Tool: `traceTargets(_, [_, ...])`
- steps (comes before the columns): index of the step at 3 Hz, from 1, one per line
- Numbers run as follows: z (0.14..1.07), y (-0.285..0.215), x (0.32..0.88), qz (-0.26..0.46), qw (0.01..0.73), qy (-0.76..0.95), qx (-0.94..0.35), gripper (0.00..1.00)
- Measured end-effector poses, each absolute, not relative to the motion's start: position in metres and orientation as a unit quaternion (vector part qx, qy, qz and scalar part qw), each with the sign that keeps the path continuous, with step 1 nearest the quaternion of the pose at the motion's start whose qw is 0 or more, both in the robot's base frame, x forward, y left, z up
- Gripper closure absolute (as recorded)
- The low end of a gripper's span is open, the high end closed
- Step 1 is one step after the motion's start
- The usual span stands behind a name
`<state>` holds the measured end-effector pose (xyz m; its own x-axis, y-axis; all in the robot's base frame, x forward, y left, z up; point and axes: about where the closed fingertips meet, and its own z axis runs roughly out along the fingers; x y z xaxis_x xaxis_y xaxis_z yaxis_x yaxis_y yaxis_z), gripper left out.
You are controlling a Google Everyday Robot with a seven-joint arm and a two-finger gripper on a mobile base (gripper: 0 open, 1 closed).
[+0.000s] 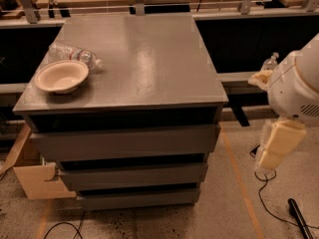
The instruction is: Open top drawer
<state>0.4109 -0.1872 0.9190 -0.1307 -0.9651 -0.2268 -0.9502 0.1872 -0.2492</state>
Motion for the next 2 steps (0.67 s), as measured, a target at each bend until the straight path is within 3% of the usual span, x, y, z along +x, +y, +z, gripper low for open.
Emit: traceTargets(2, [0.8593,-0.1659,0.403,0.008,0.165,0.739,-0.653,0.0])
